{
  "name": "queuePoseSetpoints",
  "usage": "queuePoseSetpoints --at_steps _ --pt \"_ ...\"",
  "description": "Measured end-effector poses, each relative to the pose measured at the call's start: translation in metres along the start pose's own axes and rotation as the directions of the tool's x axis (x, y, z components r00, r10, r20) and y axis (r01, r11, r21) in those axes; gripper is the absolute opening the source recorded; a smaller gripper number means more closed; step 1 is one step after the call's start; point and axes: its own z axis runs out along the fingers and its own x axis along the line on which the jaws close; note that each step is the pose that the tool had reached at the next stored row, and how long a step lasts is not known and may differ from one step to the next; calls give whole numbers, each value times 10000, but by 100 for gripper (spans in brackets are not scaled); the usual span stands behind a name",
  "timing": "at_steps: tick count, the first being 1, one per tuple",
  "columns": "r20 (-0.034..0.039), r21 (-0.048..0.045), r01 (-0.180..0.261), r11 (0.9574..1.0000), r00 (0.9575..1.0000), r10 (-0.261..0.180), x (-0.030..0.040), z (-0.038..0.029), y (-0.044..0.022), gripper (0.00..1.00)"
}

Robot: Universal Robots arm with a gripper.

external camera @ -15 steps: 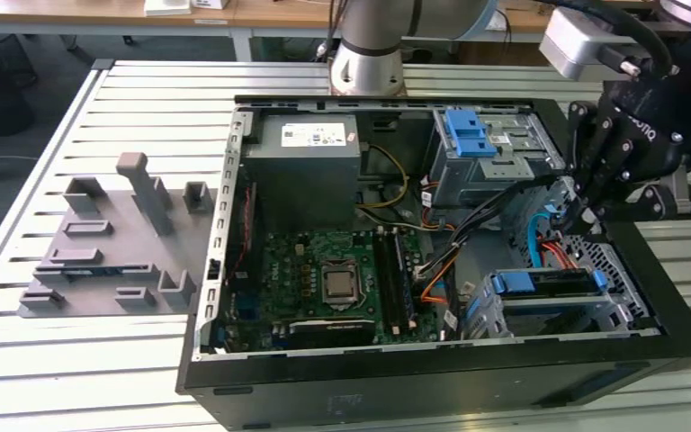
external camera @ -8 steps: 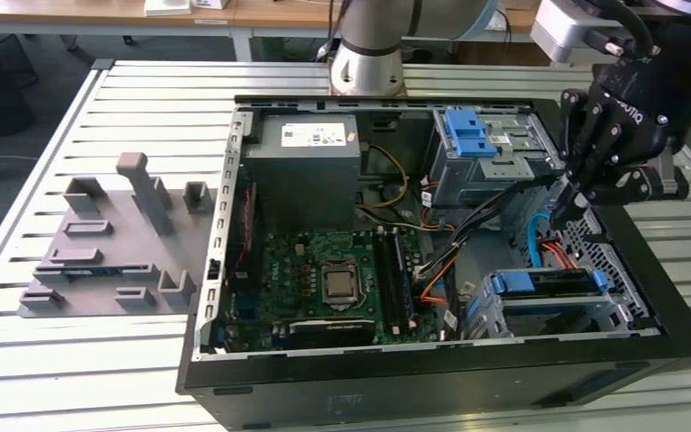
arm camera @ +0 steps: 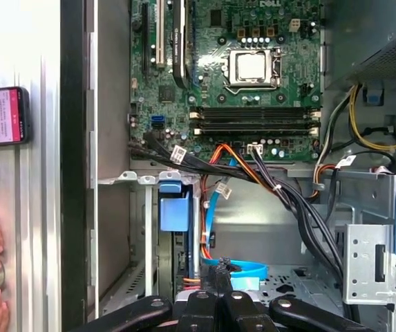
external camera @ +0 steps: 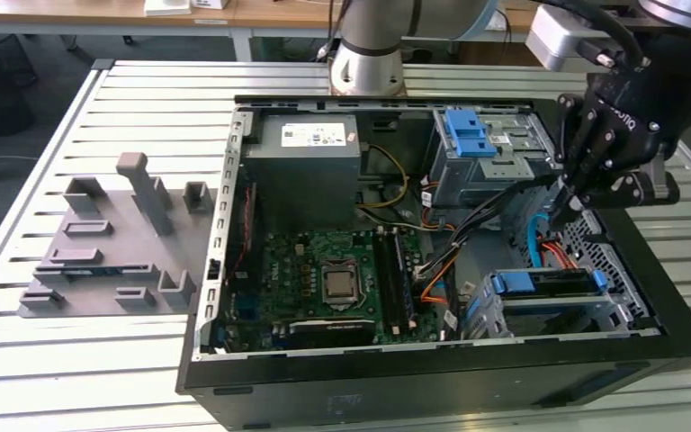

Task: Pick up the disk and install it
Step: 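Insert the second disk wire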

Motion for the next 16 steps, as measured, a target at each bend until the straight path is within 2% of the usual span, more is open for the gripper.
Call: queuePoseSetpoints --at_steps 3,5,8,9,10,15,16 --pt "97 -1 0 10000 10000 0 -3 34 0 11" --pt "126 -2 0 10000 9999 0 -3 42 -1 11" --pt "109 -2 0 10000 9999 0 -4 44 -1 11" --pt "46 -1 1 10000 10000 -1 -5 43 -1 11" --pt "16 -1 1 10000 10000 -1 -5 43 -1 11" --pt "8 0 1 10000 10000 -1 -2 -9 5 11" --pt "10 0 2 10000 10000 -2 -3 -11 5 17"
